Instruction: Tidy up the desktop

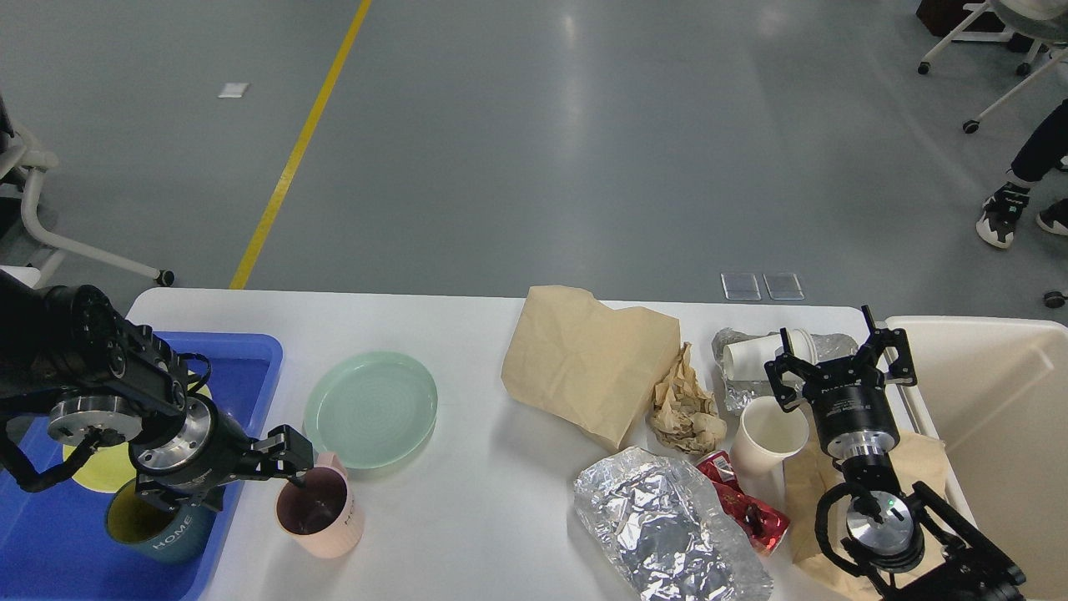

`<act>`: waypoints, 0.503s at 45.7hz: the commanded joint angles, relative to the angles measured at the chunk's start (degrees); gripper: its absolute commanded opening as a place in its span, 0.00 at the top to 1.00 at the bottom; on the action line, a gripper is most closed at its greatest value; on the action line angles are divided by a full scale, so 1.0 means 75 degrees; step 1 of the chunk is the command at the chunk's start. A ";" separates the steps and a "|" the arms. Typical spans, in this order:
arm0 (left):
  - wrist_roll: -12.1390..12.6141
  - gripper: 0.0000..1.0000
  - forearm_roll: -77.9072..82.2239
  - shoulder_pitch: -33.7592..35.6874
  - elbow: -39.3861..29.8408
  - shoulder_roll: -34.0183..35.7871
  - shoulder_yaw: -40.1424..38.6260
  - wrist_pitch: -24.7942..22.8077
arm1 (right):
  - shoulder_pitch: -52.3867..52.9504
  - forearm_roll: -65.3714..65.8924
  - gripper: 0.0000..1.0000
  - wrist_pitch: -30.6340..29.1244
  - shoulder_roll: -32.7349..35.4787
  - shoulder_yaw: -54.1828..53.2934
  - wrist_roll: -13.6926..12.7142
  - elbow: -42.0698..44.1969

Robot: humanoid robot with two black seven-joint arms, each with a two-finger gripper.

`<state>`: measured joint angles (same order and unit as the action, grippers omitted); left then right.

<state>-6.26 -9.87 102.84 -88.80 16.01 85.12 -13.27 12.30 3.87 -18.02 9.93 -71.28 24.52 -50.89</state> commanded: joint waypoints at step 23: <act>-0.0009 0.06 0.0027 0.5236 -0.1250 -0.0130 0.0581 -0.4006 | 0.0000 0.0000 0.00 0.0000 0.0000 0.0000 0.0000 0.0000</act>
<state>-6.26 -9.65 131.76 -97.90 15.95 88.90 -33.36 12.30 3.87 -18.02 9.93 -71.26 24.52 -50.89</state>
